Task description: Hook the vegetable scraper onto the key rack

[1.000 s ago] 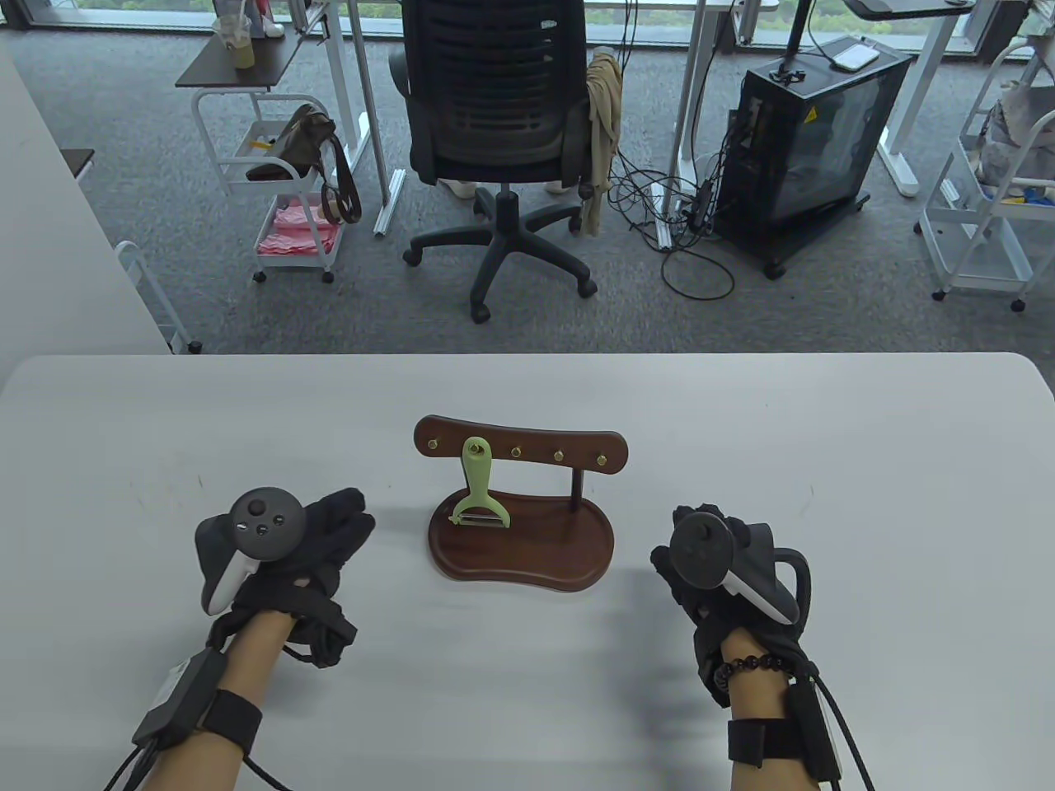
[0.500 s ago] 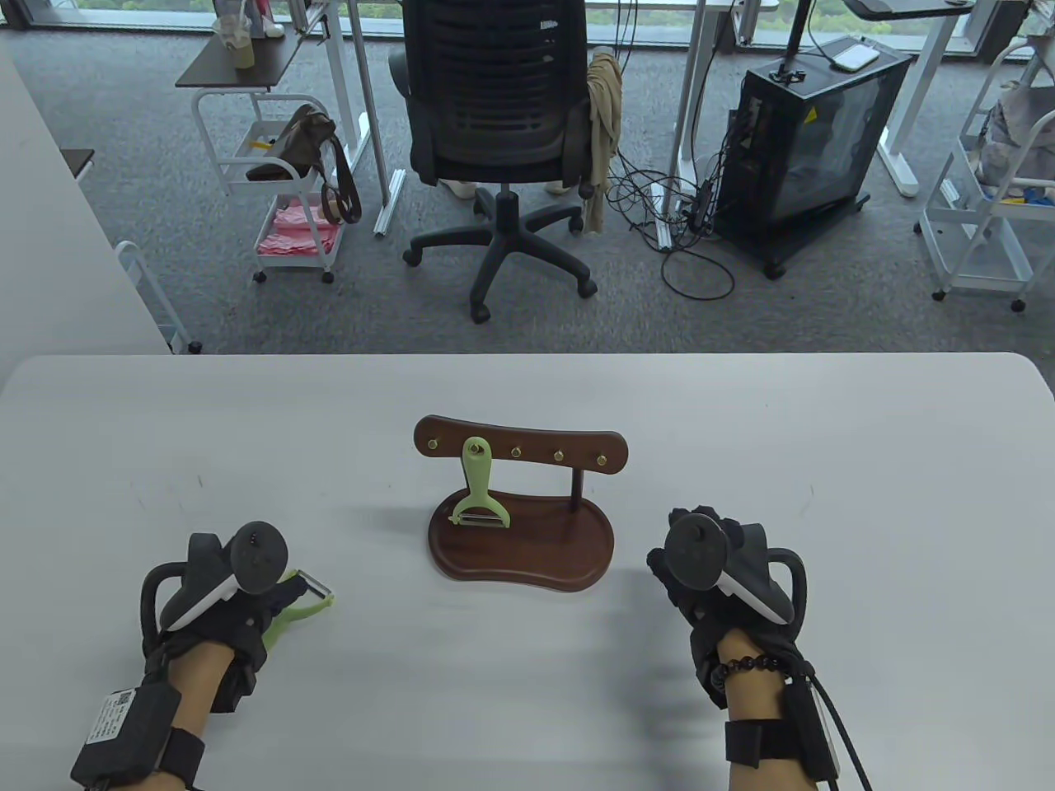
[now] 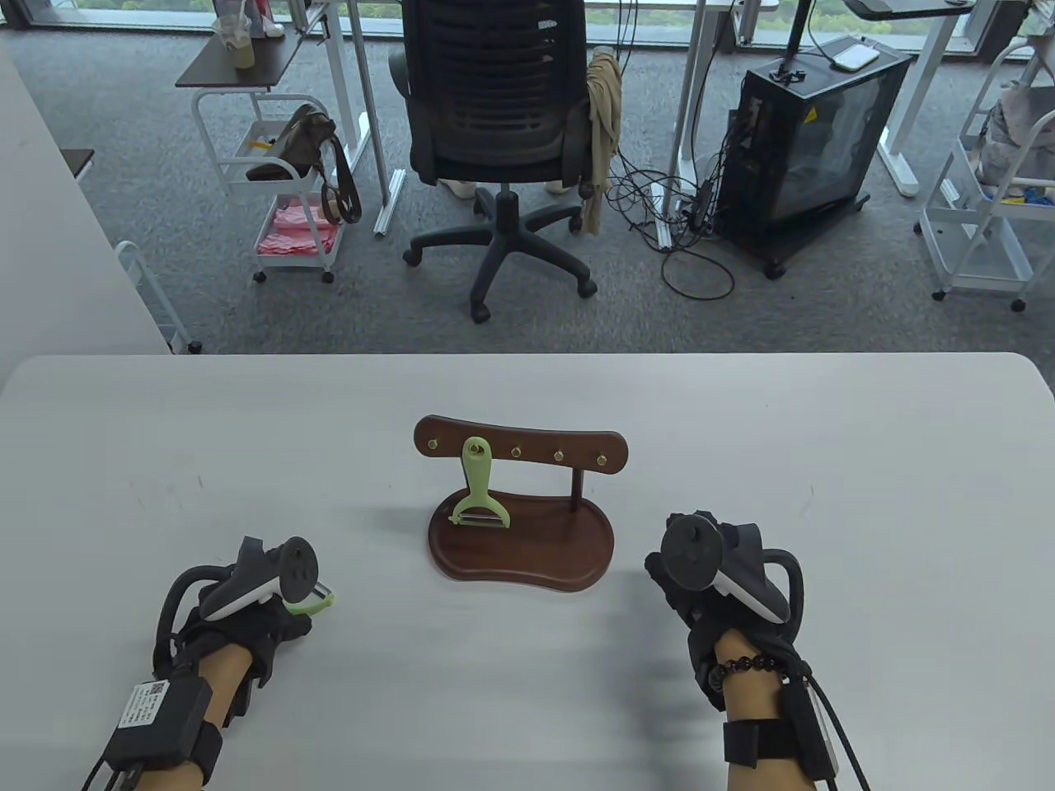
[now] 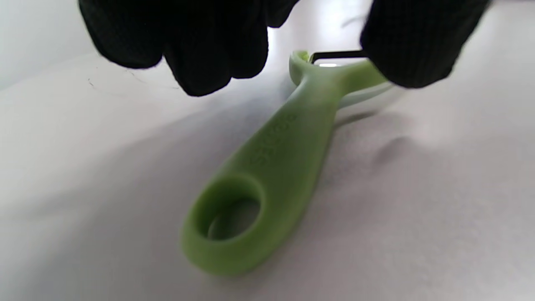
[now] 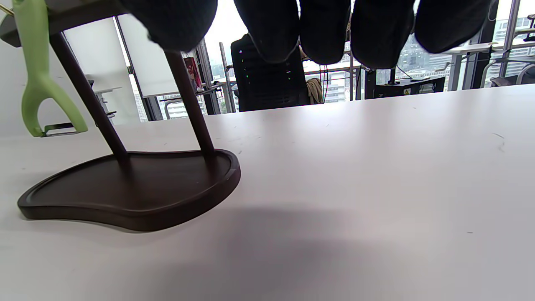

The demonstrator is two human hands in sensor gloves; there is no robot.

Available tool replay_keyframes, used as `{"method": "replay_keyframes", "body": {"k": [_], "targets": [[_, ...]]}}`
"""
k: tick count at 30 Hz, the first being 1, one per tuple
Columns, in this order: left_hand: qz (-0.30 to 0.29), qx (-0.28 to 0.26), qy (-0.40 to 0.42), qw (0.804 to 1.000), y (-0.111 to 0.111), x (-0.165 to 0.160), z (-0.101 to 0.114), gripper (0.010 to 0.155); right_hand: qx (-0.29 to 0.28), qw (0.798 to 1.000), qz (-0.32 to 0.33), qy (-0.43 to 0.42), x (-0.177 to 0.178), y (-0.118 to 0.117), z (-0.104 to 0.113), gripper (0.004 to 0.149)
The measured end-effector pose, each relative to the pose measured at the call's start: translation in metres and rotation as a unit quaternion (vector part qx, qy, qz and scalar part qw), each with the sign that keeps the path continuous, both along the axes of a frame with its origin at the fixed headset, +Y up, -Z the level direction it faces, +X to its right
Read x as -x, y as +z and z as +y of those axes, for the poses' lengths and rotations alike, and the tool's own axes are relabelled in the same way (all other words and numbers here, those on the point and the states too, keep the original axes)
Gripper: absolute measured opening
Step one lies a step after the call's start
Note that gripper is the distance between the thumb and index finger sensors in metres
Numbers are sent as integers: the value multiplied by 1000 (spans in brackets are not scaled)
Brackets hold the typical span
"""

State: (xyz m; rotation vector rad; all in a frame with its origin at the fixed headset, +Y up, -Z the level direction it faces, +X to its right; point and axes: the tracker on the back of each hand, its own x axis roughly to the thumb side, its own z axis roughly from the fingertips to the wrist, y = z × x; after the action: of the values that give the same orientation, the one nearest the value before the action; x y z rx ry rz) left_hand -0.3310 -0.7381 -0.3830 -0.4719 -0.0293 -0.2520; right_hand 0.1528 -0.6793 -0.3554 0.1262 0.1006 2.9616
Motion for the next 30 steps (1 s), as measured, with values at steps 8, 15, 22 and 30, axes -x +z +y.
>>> {"method": "replay_keyframes", "body": {"k": [8, 15, 22, 30], "targets": [[-5, 8, -35, 999, 0, -5, -10, 86, 5, 1000, 0, -2, 2, 0, 0, 67], [-13, -6, -26, 1000, 1, -11, -12, 80, 11, 1000, 1, -3, 2, 1, -1, 66], [12, -7, 16, 1000, 0, -3, -14, 86, 15, 1000, 1, -3, 3, 1, -1, 66], [35, -67, 145, 986, 3, -5, 3, 86, 16, 1000, 5, -6, 6, 2, 0, 66]]}}
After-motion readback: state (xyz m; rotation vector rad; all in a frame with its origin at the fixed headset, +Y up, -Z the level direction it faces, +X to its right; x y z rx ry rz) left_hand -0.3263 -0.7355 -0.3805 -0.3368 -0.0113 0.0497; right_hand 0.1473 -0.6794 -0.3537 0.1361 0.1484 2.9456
